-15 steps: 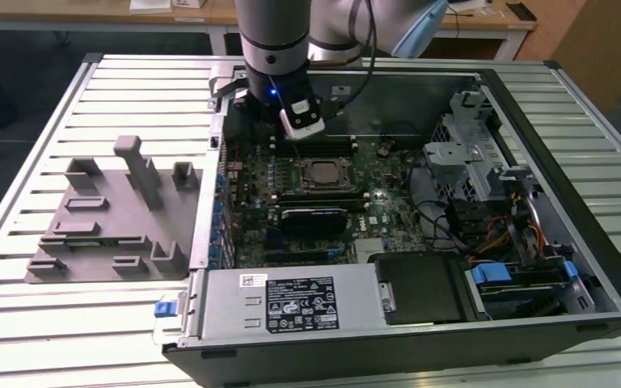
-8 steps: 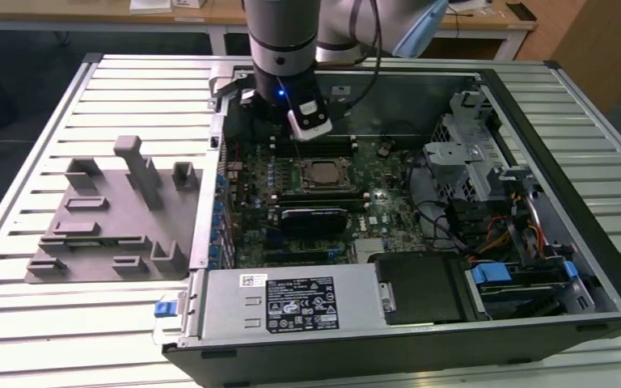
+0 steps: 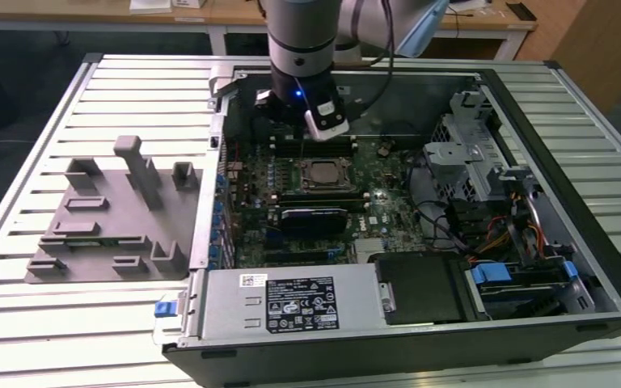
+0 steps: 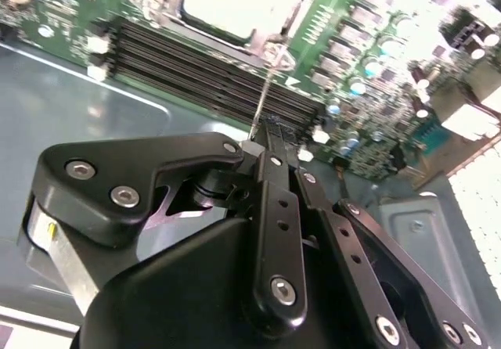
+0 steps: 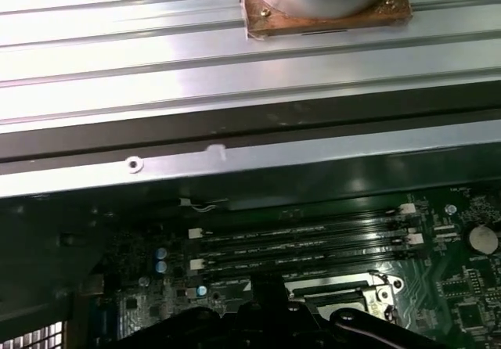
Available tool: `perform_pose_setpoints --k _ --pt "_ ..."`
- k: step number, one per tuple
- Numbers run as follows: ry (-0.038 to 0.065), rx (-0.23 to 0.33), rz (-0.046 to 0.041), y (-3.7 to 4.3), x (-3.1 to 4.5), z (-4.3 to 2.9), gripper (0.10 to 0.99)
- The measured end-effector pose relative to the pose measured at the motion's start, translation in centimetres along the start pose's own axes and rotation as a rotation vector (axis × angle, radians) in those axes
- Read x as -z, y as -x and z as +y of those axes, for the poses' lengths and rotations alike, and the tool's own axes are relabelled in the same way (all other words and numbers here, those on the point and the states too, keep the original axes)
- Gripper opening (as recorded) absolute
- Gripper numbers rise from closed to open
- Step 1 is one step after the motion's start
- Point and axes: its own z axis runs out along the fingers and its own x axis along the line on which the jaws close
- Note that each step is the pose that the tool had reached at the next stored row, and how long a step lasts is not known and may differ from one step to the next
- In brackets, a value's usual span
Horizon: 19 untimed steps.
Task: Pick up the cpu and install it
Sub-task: 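Install the first cpu locking lever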
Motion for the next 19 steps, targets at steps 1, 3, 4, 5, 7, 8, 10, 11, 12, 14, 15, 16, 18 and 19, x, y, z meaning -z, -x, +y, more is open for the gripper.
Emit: perform_pose_setpoints --k 1,3,4,5,7,8,10,11,12,14,15,16,18,19 --pt "0.000 0.000 0.0001 0.28 -0.01 0.03 0.106" --pt "0.000 0.000 0.0004 0.83 -0.03 0.10 0.106" --pt "0.000 0.000 0.0005 1.15 -0.05 0.14 0.106" --pt "0.000 0.000 0.0007 1.46 -0.07 0.17 0.106" --pt "0.000 0.000 0.0011 2.07 -0.09 0.25 0.106" --pt "0.000 0.000 0.0012 2.38 -0.10 0.29 0.106" --pt "0.000 0.000 0.0016 3.01 -0.12 0.37 0.106" --pt "0.000 -0.001 0.0018 3.31 -0.13 0.40 0.106" --pt "0.000 -0.001 0.0019 3.55 -0.13 0.43 0.106" --pt "0.000 0.000 0.0019 3.68 -0.13 0.44 0.106" --pt "0.000 -0.001 0.0018 3.68 -0.13 0.44 0.106" --pt "0.000 -0.001 0.0018 3.69 -0.14 0.45 0.106" --pt "0.000 0.000 0.0018 3.70 -0.14 0.45 0.106" --pt "0.000 -0.001 0.0018 3.70 -0.13 0.45 0.106"
